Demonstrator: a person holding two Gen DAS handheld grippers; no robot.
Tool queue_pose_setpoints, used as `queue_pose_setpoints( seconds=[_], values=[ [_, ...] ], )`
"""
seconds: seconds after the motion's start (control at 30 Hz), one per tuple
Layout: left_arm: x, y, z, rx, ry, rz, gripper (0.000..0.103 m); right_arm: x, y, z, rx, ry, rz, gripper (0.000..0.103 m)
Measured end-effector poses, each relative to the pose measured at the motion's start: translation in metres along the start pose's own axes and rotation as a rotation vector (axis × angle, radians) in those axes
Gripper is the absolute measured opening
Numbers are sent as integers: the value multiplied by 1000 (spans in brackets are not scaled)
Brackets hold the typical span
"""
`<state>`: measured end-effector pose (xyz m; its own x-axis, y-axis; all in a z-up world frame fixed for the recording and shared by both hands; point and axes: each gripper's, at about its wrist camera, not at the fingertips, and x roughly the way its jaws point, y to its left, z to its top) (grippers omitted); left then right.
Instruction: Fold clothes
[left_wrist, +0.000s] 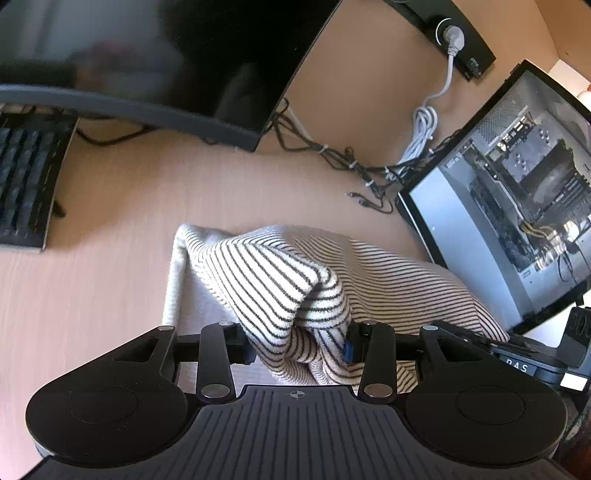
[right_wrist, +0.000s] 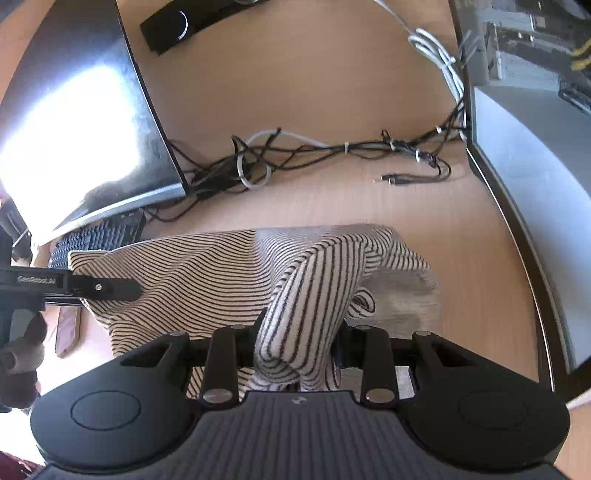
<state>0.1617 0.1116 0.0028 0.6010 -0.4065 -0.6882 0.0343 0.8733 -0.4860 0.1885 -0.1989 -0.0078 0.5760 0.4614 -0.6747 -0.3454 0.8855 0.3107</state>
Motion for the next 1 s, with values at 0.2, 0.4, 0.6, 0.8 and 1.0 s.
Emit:
queue_pose_setpoints(
  seconds=[0.2,0.4,0.6,0.8,1.0],
  values=[
    [5,12,-30,-7,78,13,44,15,-4,-20,-58,53,-81,33],
    [15,17,-45,-5,128,42,49,21,-10,-26,-84,63,-134,51],
    [-8,14,-30,52,60,65,58,3,-3,-19,-143,18,-188,64],
    [-41,-17,-4,176,-112,51,81,-23,5,2,-124,-112,-155,65],
    [-2,-24,-9,160,-10,-4,86,-2,6,-6,-90,-63,-45,65]
  ],
)
